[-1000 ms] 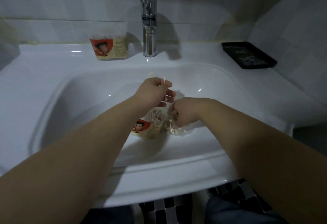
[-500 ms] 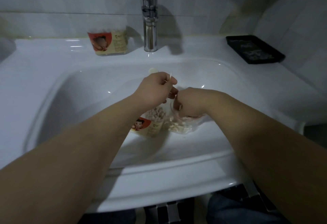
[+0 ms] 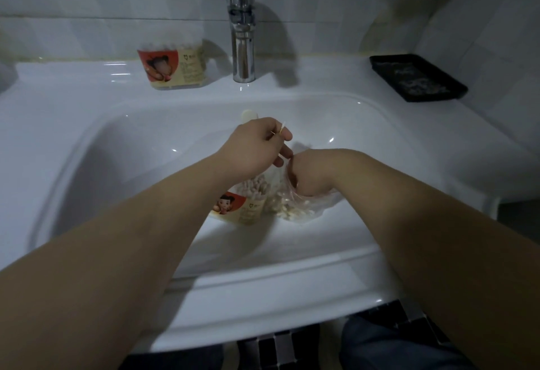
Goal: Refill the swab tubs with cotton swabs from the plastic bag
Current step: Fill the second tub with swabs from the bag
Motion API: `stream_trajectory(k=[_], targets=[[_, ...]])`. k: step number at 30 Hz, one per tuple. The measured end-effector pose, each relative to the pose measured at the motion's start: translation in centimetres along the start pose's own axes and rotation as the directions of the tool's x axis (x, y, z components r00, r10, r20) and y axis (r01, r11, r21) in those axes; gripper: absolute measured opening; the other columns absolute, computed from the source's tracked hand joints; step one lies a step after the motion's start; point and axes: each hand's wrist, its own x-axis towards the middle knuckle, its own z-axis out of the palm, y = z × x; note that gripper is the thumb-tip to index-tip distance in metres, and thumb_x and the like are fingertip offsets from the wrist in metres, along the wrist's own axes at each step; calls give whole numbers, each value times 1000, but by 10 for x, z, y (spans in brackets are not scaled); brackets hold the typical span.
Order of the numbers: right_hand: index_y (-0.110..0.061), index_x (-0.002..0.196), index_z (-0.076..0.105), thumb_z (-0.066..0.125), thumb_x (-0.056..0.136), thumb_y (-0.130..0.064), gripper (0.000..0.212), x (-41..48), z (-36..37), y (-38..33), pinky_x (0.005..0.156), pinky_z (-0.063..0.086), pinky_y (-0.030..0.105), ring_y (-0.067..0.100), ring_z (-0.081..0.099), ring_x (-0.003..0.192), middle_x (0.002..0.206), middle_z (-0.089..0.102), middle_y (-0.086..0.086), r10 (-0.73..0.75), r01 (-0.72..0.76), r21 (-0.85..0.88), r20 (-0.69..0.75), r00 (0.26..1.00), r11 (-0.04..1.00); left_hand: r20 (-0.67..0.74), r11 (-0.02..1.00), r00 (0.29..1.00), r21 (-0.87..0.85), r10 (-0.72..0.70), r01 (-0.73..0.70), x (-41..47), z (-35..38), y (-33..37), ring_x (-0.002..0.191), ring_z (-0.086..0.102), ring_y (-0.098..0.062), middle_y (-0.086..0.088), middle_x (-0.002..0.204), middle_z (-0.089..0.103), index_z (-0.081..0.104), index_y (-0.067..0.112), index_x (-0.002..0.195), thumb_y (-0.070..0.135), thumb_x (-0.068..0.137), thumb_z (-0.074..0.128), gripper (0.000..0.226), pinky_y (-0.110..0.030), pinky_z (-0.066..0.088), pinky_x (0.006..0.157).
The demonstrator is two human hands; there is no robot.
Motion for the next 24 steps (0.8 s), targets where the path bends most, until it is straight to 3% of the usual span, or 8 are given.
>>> stream_trajectory(k=[3,7,11,13,15,16,20,24], targets=[[-19,78,64,58,96,-21,19,-4,-5,2,59,40,28,18,57,70,74,58,-2,-7,7,9,-65,998,1000,12,999,1000,26,-25,25,0,-1,-1,70,72,-4,7,92,77,64,23,103,18,103,45,20,-15,45,56],[-21,55,54,57,93,-17,38,-14,-14,8,57,37,29,18,49,61,60,51,-2,-13,20,41,-172,985,999,54,992,998,123,-8,1,0,0,-2,68,72,-4,8,95,74,69,21,97,17,101,48,22,-9,44,53],[-33,42,59,63,88,-14,50,-23,-22,12,54,36,27,13,49,55,46,50,-10,32,-4,131,-214,976,991,94,962,996,271,1,-27,2,0,-4,71,71,-4,16,75,71,74,27,87,22,99,56,22,-8,45,62],[-38,63,71,67,88,-15,34,-26,-23,12,57,41,26,11,57,61,53,56,-14,38,-4,149,-227,973,989,117,930,993,364,0,-43,4,-1,-4,80,67,-9,13,76,70,78,26,92,28,98,61,19,-13,45,66],[-29,97,80,69,90,-15,19,-27,-23,12,64,49,25,8,61,64,65,60,-14,46,-11,138,-256,966,990,113,899,994,434,5,-54,5,-2,-4,84,62,-13,6,81,69,80,21,98,30,98,61,21,-19,43,66],[-25,104,80,70,90,-14,20,-28,-23,14,66,52,26,8,63,65,67,62,-12,56,-17,141,-274,960,990,104,893,995,447,4,-51,5,-3,-4,82,61,-12,6,80,67,80,20,98,29,98,61,21,-17,41,63],[-23,98,82,70,89,-15,17,-31,-25,20,63,54,21,8,71,63,72,74,-4,86,-20,207,-315,945,978,107,839,994,542,-20,-41,5,-5,-3,76,63,-13,0,82,73,81,18,94,23,94,60,21,-19,44,60],[-24,92,83,69,86,-11,19,-35,-28,26,56,53,18,7,72,63,68,74,-6,123,-5,318,-350,929,948,139,765,989,642,-55,-47,4,-5,-5,76,66,-19,-8,82,74,79,10,94,21,89,58,24,-35,60,73]])
